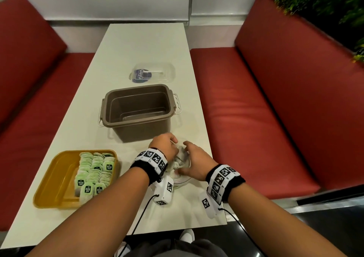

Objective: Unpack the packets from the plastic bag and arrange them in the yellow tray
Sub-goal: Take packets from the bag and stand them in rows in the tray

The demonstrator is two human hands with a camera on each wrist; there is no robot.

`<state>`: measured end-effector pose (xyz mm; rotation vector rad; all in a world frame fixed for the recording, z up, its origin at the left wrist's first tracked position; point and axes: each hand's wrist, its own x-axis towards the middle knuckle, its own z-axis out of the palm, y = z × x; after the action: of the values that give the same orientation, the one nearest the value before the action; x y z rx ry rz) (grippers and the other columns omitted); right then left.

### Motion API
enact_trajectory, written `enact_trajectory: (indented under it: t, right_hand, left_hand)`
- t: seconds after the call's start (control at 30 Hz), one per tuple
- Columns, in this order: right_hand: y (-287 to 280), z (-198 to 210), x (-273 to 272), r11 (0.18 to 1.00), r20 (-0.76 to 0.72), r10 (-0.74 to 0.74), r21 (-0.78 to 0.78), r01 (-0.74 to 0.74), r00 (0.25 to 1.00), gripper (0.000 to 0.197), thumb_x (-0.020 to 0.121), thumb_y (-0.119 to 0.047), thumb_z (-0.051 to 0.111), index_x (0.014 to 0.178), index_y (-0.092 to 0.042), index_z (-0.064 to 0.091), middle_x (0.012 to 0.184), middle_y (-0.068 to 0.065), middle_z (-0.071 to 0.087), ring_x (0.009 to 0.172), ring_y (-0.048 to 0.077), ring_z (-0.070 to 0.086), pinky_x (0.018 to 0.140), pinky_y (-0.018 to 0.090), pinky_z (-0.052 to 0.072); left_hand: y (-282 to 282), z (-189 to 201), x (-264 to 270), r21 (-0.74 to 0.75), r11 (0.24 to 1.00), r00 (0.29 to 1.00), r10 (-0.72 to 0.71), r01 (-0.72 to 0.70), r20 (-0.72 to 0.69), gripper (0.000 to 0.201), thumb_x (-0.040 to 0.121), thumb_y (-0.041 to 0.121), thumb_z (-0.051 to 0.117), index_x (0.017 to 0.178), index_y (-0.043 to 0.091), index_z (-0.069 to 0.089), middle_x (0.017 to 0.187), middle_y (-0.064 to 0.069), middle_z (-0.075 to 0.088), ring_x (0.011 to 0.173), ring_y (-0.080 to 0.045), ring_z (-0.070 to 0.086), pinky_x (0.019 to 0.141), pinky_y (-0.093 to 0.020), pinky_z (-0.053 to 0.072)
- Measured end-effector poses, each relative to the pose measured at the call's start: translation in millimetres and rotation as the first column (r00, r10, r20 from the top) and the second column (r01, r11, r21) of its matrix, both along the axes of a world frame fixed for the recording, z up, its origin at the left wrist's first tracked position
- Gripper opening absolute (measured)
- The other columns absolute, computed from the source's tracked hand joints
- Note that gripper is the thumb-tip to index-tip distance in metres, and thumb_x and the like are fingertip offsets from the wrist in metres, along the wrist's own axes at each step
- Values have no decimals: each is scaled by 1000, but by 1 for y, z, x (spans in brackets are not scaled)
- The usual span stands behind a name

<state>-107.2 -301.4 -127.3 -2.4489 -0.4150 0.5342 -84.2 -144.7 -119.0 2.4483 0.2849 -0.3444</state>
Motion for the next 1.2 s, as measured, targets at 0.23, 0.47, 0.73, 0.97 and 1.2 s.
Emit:
enact_trajectory:
  t: [0.23, 0.47, 0.73, 0.97, 1.2]
  right_hand:
    - [-5, 10, 14, 996, 81, -50, 84, 43, 995, 10, 93, -27, 60, 89, -18, 57, 79, 5, 62, 75, 23, 56, 66, 29, 39]
    - [-9, 2, 18, 992, 36, -113, 56, 111, 993, 22, 85, -27, 67, 72, -25, 49, 70, -2, 59, 69, 20, 56, 59, 28, 38]
    - [-11, -10, 25, 970, -88, -161, 170, 174, 983, 14, 70, -31, 46, 70, -19, 38, 76, 7, 72, 74, 19, 71, 70, 47, 57]
    - [-11, 4, 22, 980, -38, -143, 136, 147, 989, 21, 77, -18, 53, 70, -22, 34, 69, 6, 63, 72, 27, 65, 63, 38, 51]
    - [0, 17, 22, 979, 55, -39, 201, 27, 998, 31, 80, -14, 65, 97, -24, 42, 73, -1, 54, 69, 26, 55, 67, 39, 49]
  left_hand:
    - [5, 20, -13, -133, 971, 956, -163, 199, 244, 18, 78, 13, 74, 86, 26, 65, 77, 9, 68, 58, 5, 53, 62, -6, 40]
    - [9, 3, -10, 99, 961, 965, -263, 259, 19, 8, 85, 29, 70, 92, 30, 70, 86, 11, 70, 80, -7, 65, 83, -26, 53]
    - [1, -3, -11, 197, 874, 896, -426, 444, -128, 11, 84, 25, 65, 83, 28, 76, 82, 10, 73, 78, -8, 66, 77, -21, 51]
    - [16, 7, -3, 106, 950, 944, -306, 295, 121, 10, 90, 27, 61, 81, 29, 65, 78, 10, 67, 73, -9, 63, 74, -25, 51]
    - [32, 20, -3, -48, 974, 944, -200, 220, 264, 8, 91, 23, 63, 88, 30, 62, 77, 10, 65, 73, -8, 62, 72, -24, 51]
